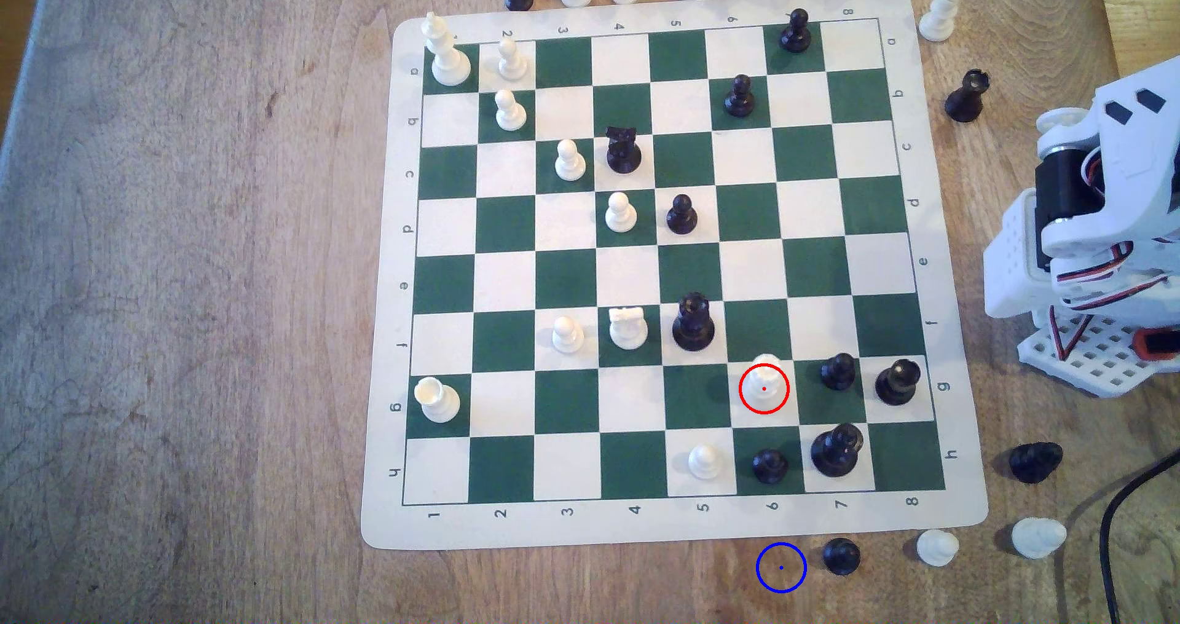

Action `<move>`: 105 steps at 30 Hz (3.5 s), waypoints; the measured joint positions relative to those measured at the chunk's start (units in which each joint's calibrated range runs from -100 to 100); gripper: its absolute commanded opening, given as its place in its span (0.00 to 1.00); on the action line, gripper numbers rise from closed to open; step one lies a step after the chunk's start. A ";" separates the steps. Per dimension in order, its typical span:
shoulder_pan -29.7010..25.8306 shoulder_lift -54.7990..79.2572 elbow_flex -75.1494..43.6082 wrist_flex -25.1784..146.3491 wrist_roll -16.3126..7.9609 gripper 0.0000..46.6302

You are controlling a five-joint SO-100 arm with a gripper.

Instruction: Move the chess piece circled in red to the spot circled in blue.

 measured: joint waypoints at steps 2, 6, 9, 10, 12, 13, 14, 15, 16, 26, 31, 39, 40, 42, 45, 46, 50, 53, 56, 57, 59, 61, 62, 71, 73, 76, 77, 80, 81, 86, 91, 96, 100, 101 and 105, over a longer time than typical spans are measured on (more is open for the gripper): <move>0.00 0.00 0.00 0.08 0.00 0.06; 1.18 0.17 0.00 9.72 0.00 0.06; 1.18 0.17 0.00 21.04 0.00 0.06; 1.11 0.17 -0.18 27.09 0.00 0.06; 1.03 0.17 -0.54 32.75 0.00 0.06; 1.03 0.17 -1.63 38.33 0.00 0.06; 1.03 0.17 -2.35 42.87 0.00 0.06; 1.03 0.17 -3.07 47.57 0.00 0.05; 1.03 0.17 -3.98 52.03 0.00 0.05; 1.62 0.34 -8.31 86.53 0.00 0.05; 1.40 0.34 -15.36 108.29 0.00 0.09; -3.98 0.42 -24.58 140.16 -0.20 0.06; -5.97 0.17 -26.21 145.02 -0.10 0.06; -7.74 1.17 -27.47 148.45 -0.15 0.06; -11.65 3.35 -29.82 156.10 0.24 0.07; -12.61 4.02 -30.28 157.37 0.15 0.08; -15.41 12.99 -33.44 163.82 -1.07 0.10; -16.00 18.94 -35.43 164.78 -3.42 0.11; -17.48 24.30 -36.96 165.02 -6.01 0.13; -17.85 24.88 -36.96 164.94 -6.98 0.14; -18.66 27.06 -36.96 164.94 -9.38 0.18; -18.95 28.82 -37.23 164.30 -10.35 0.24; -18.95 30.67 -37.23 163.75 -10.79 0.27; -18.14 39.80 -40.49 159.92 -13.04 0.31; -17.33 41.47 -42.39 159.84 -13.33 0.35; -17.85 44.91 -46.27 161.04 -13.24 0.37; -17.85 45.50 -46.63 161.12 -13.14 0.37; -17.26 50.02 -47.90 162.15 -13.14 0.41; -17.18 51.03 -47.90 162.15 -13.14 0.44; -16.81 54.29 -47.90 162.15 -13.58 0.47; -15.63 56.39 -49.98 162.15 -13.58 0.47; -16.00 58.32 -50.07 162.15 -13.53 0.42; -17.11 60.41 -50.07 162.07 -13.19 0.41; -17.11 61.00 -50.16 161.83 -13.19 0.41; -17.77 62.76 -50.16 160.72 -13.19 0.40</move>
